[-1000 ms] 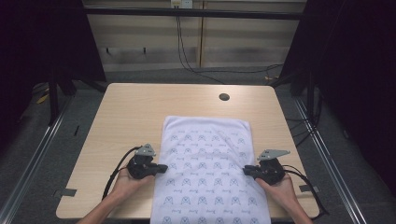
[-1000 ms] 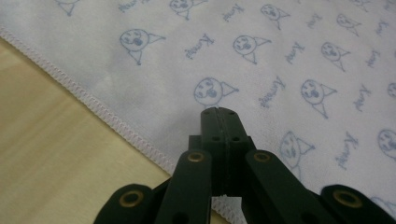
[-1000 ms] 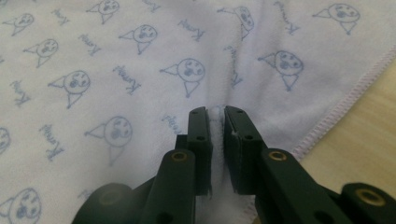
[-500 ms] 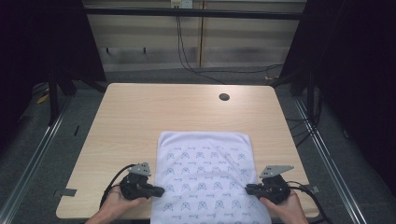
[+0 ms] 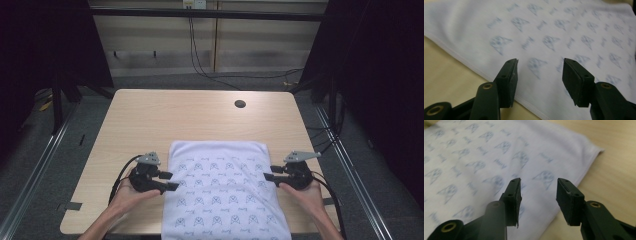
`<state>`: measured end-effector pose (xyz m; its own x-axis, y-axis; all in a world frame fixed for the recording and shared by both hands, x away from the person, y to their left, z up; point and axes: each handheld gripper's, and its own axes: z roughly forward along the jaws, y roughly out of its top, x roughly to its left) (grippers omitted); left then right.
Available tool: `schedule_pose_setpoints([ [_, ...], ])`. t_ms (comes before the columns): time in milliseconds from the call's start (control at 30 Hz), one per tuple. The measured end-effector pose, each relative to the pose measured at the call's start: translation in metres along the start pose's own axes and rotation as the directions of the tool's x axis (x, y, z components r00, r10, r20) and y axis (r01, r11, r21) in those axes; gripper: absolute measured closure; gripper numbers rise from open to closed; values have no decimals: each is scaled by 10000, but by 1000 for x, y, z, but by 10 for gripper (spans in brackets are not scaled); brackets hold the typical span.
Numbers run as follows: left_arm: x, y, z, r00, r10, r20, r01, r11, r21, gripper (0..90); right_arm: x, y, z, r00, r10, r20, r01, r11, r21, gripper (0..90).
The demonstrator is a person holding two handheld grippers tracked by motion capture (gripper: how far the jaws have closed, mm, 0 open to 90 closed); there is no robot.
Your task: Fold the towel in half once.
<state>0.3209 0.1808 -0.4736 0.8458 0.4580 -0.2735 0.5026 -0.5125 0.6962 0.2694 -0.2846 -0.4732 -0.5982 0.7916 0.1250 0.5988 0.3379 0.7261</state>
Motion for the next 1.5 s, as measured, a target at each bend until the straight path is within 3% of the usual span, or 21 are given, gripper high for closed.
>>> schedule_pose_setpoints([
  [67,15,11,0,9985,-184,-520,175,9997,-172,445,-12,12,5,9999,78,100,-78,9999,-73,537],
  [100,25,16,0,9963,-452,-733,414,9978,-519,441,-16,16,7,9999,68,106,-67,9999,-117,531],
  [200,49,32,3,9907,-986,-939,892,9910,-998,445,-35,33,19,9993,364,106,-360,9985,-410,527],
  [300,64,41,9,9857,-1230,-1152,1076,9854,-1317,466,-54,45,36,9971,687,330,-668,9962,-555,537],
  [400,72,45,19,9836,-1289,-1258,1104,9833,-1446,501,-65,51,52,9951,898,424,-877,9950,-482,562],
  [500,75,40,28,9826,-1206,-1415,1068,9891,-1015,502,-73,50,61,9937,963,573,-943,9949,-361,584],
  [567,76,35,28,9801,-1326,-1479,1192,9882,-965,497,-79,46,68,9925,1063,598,-1057,9943,-133,576],
  [633,79,32,25,9778,-1342,-1607,1211,9887,-887,484,-80,44,71,9927,1124,436,-1115,9935,-220,568],
  [767,88,26,16,9703,-1765,-1656,1548,9785,-1362,481,-75,50,72,9953,867,422,-845,9952,-497,563],
  [833,92,24,16,9631,-1958,-1844,1706,9748,-1441,467,-74,50,75,9956,706,615,-691,9973,-259,562],
  [933,96,22,19,9583,-2052,-1990,1768,9725,-1516,450,-73,47,79,9949,563,833,-565,9984,12,577],
  [1067,97,22,22,9581,-1963,-2086,1698,9757,-1385,451,-70,45,80,9939,400,1030,-423,9989,203,605],
  [1200,96,22,26,9613,-1773,-2110,1558,9811,-1144,448,-67,44,79,9912,359,1275,-403,9987,319,708],
  [1300,95,22,29,9633,-1704,-2073,1513,9829,-1050,446,-65,42,79,9931,328,1128,-362,9990,278,789],
  [1500,93,24,35,9696,-1547,-1895,1384,9857,-962,447,-67,40,78,9942,645,863,-665,9976,206,842],
])
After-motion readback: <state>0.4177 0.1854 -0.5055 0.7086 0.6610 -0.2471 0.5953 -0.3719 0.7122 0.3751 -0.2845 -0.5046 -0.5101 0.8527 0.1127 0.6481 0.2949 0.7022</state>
